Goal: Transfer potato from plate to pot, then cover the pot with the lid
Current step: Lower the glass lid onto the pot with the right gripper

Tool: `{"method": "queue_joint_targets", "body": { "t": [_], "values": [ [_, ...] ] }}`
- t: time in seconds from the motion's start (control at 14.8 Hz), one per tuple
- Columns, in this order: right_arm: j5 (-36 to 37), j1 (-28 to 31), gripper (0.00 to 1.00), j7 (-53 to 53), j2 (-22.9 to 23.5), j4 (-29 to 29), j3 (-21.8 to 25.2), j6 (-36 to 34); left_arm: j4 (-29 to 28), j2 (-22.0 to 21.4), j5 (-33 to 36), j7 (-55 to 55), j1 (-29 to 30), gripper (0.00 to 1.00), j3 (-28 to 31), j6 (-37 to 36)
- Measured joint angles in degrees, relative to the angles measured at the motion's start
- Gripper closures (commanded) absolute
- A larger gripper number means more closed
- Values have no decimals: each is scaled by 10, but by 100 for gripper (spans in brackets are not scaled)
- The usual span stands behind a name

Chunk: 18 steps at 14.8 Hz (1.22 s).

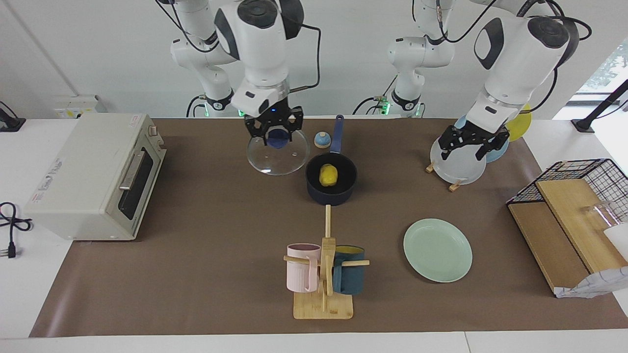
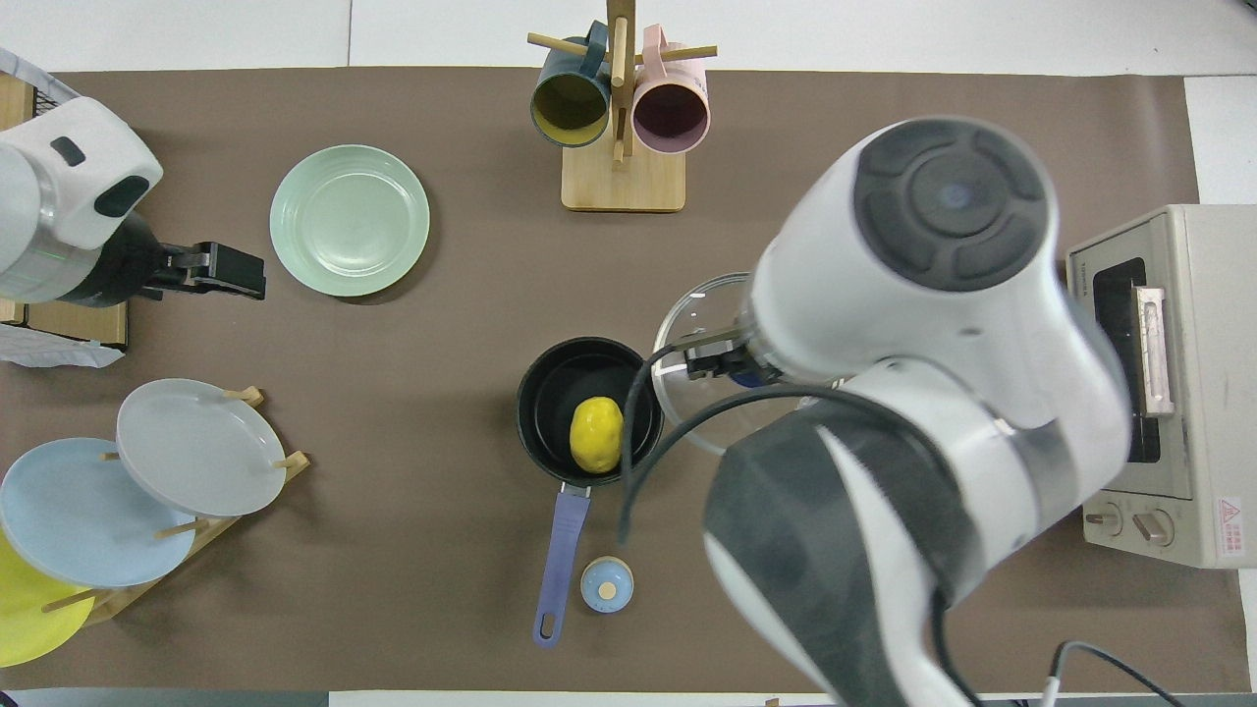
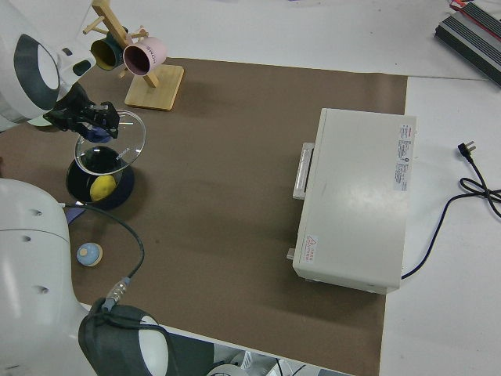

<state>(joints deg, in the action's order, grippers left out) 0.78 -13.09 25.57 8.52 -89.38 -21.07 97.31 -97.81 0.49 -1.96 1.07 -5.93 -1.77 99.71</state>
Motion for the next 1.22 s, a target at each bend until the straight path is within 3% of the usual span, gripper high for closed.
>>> {"method": "queue_joint_targets", "body": {
  "t": [0.27, 0.54, 0.88, 1.22],
  "values": [
    [31, -87, 100, 103, 60, -34, -1, 94, 0, -19, 0, -18, 10, 0, -3, -46],
    [34, -82, 100, 104, 60, -90, 2, 146, -1, -42, 0, -18, 10, 0, -5, -81],
    [34, -97, 100, 108, 63, -110, 0, 186, -24, -63, 0, -19, 10, 0, 0, -84],
    [35, -103, 100, 112, 80, -111, 0, 203, 33, -44, 1, -22, 9, 0, 19, -99]
  ]
}}
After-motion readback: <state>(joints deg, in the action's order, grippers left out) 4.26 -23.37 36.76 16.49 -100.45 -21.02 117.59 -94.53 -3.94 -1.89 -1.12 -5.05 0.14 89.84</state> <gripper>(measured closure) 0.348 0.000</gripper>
